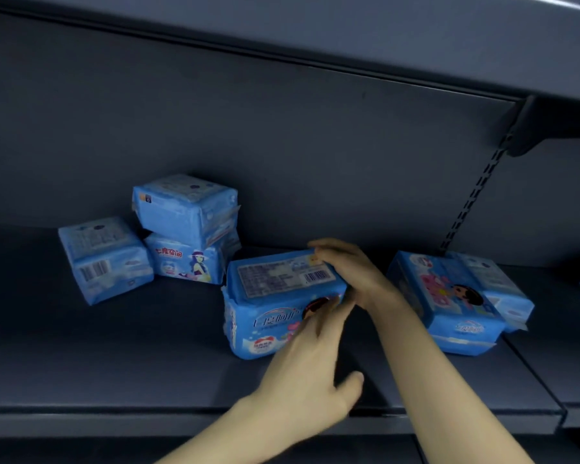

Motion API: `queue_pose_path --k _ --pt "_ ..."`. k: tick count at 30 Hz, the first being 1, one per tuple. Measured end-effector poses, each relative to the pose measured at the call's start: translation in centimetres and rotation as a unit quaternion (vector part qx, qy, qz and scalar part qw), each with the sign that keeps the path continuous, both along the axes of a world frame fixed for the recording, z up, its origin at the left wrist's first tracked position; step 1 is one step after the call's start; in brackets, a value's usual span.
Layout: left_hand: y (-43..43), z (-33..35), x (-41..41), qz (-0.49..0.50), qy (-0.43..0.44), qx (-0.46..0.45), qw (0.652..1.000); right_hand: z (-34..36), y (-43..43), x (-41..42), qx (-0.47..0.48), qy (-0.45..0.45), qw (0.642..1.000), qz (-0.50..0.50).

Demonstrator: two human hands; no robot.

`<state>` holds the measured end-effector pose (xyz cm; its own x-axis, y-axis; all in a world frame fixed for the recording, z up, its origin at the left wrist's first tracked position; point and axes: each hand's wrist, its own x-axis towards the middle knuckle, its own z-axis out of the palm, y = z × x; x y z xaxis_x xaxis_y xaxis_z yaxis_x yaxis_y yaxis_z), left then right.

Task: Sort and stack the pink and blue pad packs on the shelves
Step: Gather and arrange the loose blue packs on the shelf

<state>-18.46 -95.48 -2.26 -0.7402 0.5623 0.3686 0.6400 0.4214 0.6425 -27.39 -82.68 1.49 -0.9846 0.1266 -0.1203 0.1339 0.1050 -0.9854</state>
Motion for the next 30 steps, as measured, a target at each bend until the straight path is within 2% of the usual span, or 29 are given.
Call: queue_pose_path --k 4,8,12,15,18,20,23,26,30 --pt "-2.6 0.7 -1.7 0.049 0.099 0.101 0.989 0.2 0.2 0.8 0.104 0.096 0.99 -0.03" --pt "-5.0 1.1 -3.3 0.109 0.15 0.168 0.968 0.7 0.5 2.4 0.267 0.176 0.947 0.024" --pt "-6.4 0.9 -3.9 0.172 0.156 0.155 0.96 0.8 -0.2 3.8 0.382 0.165 0.897 0.147" --pt "-7.1 0.5 -4.0 0.203 0.139 0.149 0.958 0.4 -0.9 4.4 0.455 0.136 0.863 0.173" --pt "-7.3 -0.1 -4.0 0.239 0.075 0.145 0.957 -0.1 -1.4 4.7 0.468 0.137 0.86 0.149" --pt "-7.4 -0.8 -4.2 0.258 -0.008 0.146 0.955 -0.5 -1.5 4.8 0.459 0.141 0.867 0.131" --pt "-7.6 -1.9 -4.5 0.236 -0.104 0.154 0.954 -1.1 -1.7 4.9 0.441 0.136 0.88 0.112" --pt "-7.1 -2.9 -4.4 0.22 -0.127 0.132 0.958 -1.2 -1.7 5.1 0.411 0.137 0.895 0.102" --pt "-6.4 -3.5 -4.3 0.208 -0.124 0.131 0.961 -1.2 -1.7 5.2 0.414 0.15 0.893 0.097"
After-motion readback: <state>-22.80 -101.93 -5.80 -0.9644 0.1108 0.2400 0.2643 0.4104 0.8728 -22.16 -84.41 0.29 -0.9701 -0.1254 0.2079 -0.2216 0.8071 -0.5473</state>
